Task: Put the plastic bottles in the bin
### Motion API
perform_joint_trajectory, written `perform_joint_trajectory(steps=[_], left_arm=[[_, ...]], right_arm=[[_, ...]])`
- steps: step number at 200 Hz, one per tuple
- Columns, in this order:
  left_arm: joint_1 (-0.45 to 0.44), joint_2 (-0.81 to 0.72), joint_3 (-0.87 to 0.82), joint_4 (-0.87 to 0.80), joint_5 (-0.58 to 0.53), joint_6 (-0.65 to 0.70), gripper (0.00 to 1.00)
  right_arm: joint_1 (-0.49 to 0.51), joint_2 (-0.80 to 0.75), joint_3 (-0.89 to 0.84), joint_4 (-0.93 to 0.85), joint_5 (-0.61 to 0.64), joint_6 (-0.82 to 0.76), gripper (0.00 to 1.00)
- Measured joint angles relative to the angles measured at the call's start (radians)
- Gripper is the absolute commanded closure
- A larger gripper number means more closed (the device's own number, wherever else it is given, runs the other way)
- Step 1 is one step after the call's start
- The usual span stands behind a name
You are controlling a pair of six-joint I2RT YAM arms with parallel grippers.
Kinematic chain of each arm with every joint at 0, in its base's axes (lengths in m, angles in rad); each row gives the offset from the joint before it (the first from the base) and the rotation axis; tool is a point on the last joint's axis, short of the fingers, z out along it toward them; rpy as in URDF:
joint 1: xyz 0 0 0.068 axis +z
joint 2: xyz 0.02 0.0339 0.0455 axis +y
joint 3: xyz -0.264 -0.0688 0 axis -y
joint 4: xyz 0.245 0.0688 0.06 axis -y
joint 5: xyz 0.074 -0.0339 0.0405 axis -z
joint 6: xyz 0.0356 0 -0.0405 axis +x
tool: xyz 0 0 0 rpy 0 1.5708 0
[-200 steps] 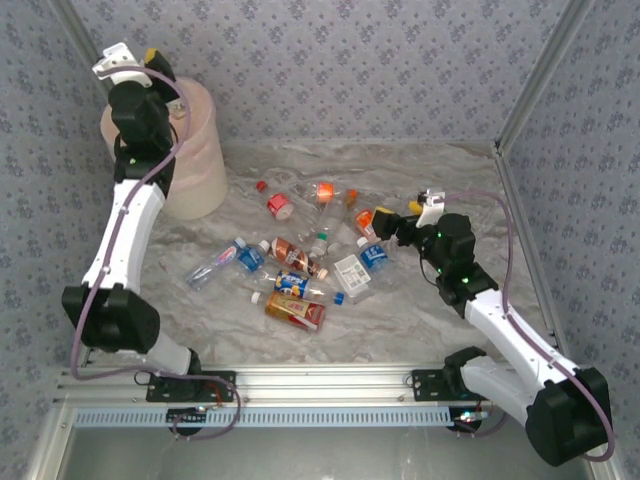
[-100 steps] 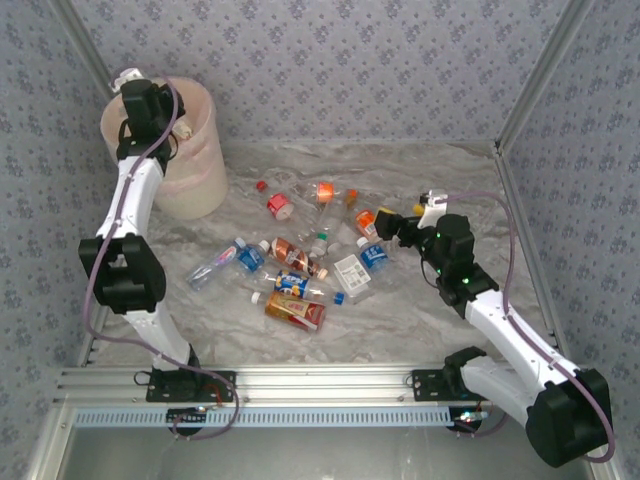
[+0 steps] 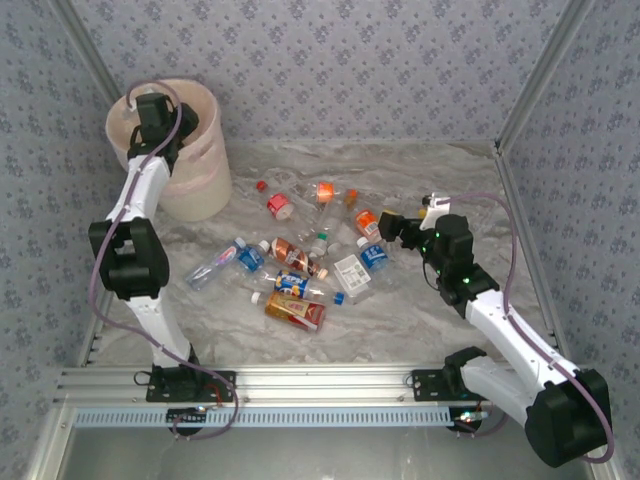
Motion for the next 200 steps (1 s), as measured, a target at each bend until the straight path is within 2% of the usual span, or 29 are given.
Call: perform_joint_trajectory(steps=[52,98,140,150,177,200], left_arm=[[0.001,0.014,0.097,-0.090,0.023,-0.017,0.21],[0.001,0.009,0.176,-0.148,0.062,0.016,0.14],[0.000,-0.049,0.177,-0.192,0.127,0.035,0.09],[-0.001,-0.072,0.177,-0.196,0.140,0.042,0.02],[-0.016,-0.160,0.145,-0.193,0.163,0.048,0.02],[-0.048,-0.260,0.068,-0.176,0.197,0.056,0.02]], right_arm=[[-0.028,0.008,0.000,-0.035,0.023,0.030,0.00],[-0.137,0.066,0.035,-0.158,0.013,0.026,0.00],[-0.293,0.224,0.174,-0.334,-0.009,-0.069,0.00],[-0.334,0.272,0.210,-0.371,-0.021,-0.103,0.00],[-0.429,0.405,0.311,-0.473,-0.060,-0.204,0.00],[-0.470,0.504,0.380,-0.545,-0.080,-0.300,0.00]])
